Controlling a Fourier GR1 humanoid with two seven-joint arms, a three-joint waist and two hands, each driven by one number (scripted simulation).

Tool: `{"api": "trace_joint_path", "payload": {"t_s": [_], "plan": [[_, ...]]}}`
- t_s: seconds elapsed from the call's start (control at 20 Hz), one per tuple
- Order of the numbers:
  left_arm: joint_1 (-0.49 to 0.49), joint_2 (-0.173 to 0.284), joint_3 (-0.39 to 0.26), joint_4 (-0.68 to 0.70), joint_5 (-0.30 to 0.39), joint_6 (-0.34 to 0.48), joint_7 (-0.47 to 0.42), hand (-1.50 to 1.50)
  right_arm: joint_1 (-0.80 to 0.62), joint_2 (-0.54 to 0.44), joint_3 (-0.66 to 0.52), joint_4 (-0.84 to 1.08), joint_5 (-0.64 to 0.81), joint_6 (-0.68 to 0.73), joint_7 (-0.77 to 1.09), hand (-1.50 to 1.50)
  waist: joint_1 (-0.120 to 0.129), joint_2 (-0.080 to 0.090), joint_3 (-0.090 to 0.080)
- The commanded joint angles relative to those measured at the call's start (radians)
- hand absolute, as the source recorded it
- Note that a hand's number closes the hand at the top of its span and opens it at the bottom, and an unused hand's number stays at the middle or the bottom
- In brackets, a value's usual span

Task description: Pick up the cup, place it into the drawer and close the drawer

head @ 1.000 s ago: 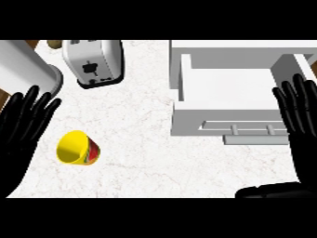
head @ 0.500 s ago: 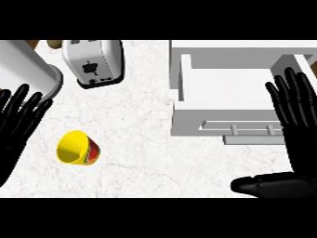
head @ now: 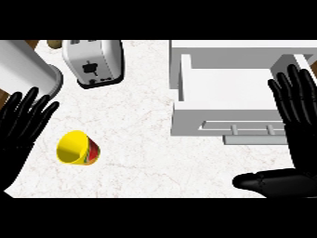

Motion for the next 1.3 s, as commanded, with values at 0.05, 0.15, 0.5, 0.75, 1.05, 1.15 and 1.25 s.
{"api": "trace_joint_path", "payload": {"t_s": [0.05,0.15,0.5,0.75,1.05,1.15,1.25], "plan": [[-0.027,-0.001,0.02,0.044,-0.032,0.001,0.013,-1.5,-0.083,0.006,-0.006,0.023,0.009,-0.035,0.047,-1.5,0.001,0.0,0.0],[-0.004,-0.021,0.003,0.018,-0.045,0.007,0.026,-1.5,-0.026,0.018,0.019,-0.002,0.034,-0.028,0.002,-1.5,0.0,0.0,0.0],[0.073,-0.03,0.033,0.186,-0.162,-0.095,-0.139,-1.5,-0.005,0.007,0.018,-0.023,0.039,-0.012,-0.001,-1.5,0.001,0.0,0.0],[0.017,-0.023,0.073,0.305,-0.212,-0.097,-0.192,-1.5,0.002,-0.033,-0.049,0.025,-0.02,0.039,-0.017,-1.5,-0.001,0.001,0.0],[-0.034,0.007,0.117,0.409,-0.222,-0.093,-0.202,-1.5,-0.087,-0.058,-0.108,0.033,-0.088,0.034,0.056,-1.5,0.0,0.001,0.0],[0.038,-0.039,0.079,0.503,-0.36,-0.12,-0.385,-1.5,-0.037,-0.031,-0.065,0.001,-0.052,0.027,0.024,-1.5,-0.002,0.001,-0.001],[-0.013,-0.029,0.081,0.54,-0.383,-0.103,-0.405,-1.5,0.042,0.03,0.04,-0.082,0.02,-0.008,0.037,-1.5,-0.004,0.0,0.0]]}}
